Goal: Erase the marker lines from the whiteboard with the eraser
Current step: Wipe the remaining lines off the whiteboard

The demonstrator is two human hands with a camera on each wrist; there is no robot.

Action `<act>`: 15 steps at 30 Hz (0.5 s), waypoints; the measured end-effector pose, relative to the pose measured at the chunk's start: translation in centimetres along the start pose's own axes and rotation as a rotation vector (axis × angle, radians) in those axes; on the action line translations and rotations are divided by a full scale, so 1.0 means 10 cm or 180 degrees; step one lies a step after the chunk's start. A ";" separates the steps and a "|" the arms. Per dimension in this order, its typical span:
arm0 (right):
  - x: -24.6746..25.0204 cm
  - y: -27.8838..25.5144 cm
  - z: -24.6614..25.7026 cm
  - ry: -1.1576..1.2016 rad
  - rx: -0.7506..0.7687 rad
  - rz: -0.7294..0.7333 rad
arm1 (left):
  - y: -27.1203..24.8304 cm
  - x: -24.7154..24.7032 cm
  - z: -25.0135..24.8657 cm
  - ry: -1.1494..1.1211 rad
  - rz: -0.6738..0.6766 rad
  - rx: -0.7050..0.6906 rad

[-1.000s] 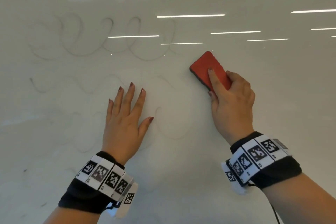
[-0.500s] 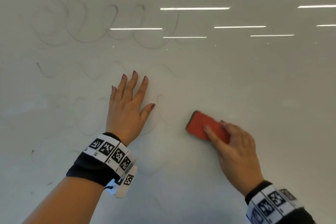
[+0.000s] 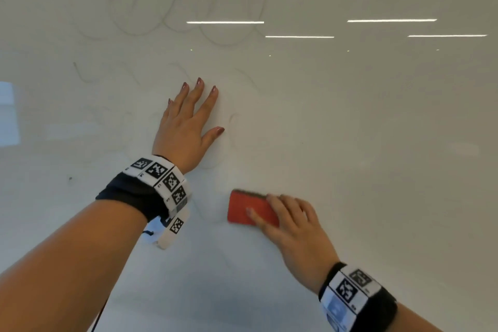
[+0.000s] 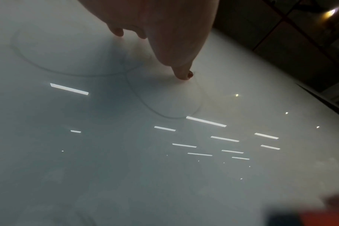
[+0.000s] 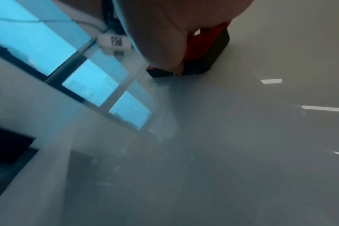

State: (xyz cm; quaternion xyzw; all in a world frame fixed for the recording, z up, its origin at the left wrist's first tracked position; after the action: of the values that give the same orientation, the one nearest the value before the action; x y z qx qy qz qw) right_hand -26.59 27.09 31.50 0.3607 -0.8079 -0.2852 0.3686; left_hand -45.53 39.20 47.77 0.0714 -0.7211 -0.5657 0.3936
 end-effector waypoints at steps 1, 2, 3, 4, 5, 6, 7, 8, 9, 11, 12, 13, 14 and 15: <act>-0.07 -0.15 0.02 -0.0012 0.0157 0.0132 | 0.00 0.01 0.00 0.0023 0.0023 -0.0005; -0.10 -0.27 0.01 -0.0019 0.0277 0.0209 | 0.00 0.01 0.01 0.0049 0.0046 -0.0007; -0.11 -0.34 -0.04 -0.0037 0.0345 0.0212 | 0.00 0.02 0.01 0.0071 0.0063 0.0000; -0.10 -0.36 -0.12 -0.0059 0.0338 0.0155 | 0.00 0.01 0.00 0.0085 0.0068 0.0013; -0.07 -0.33 -0.20 -0.0062 0.0229 0.0058 | 0.00 0.01 0.00 0.0086 0.0066 0.0028; -0.02 -0.26 -0.30 -0.0041 0.0007 -0.0053 | 0.00 0.00 -0.01 0.0076 0.0063 0.0040; 0.04 -0.16 -0.38 -0.0015 -0.0271 -0.0157 | 0.00 0.00 -0.01 0.0061 0.0052 0.0044; 0.09 -0.05 -0.44 0.0006 -0.0517 -0.0230 | 0.01 -0.01 -0.01 0.0041 0.0042 0.0046; 0.13 0.06 -0.45 0.0022 -0.0680 -0.0251 | 0.01 -0.01 -0.01 0.0016 0.0033 0.0044; 0.17 0.22 -0.36 0.0049 -0.0771 -0.0208 | 0.01 -0.01 -0.02 0.0004 0.0012 0.0030; 0.18 0.27 -0.28 0.0071 -0.0736 -0.0173 | 0.01 -0.01 -0.02 0.0010 0.0018 0.0029; 0.17 0.29 -0.20 0.0092 -0.0664 -0.0140 | 0.01 -0.01 -0.03 0.0012 0.0032 0.0026; 0.16 0.31 -0.11 0.0104 -0.0570 -0.0113 | 0.01 -0.01 -0.03 0.0011 0.0047 0.0014; 0.14 0.31 -0.03 0.0113 -0.0473 -0.0082 | 0.01 0.00 -0.02 0.0016 0.0053 -0.0002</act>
State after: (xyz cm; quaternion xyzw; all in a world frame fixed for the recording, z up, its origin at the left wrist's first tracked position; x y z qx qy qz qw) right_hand -28.12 27.65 34.47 0.3477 -0.7731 -0.3426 0.4049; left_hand -45.33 39.08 47.81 0.0666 -0.7205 -0.5625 0.4001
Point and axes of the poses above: each hand's wrist, its own y-axis towards the middle knuckle, its own x-axis out of the back of the hand, z = x × y, the point moved 4 cm from there along y, towards the middle knuckle, and after that the axes turned 13 degrees about -y, right-handed, at the moved point
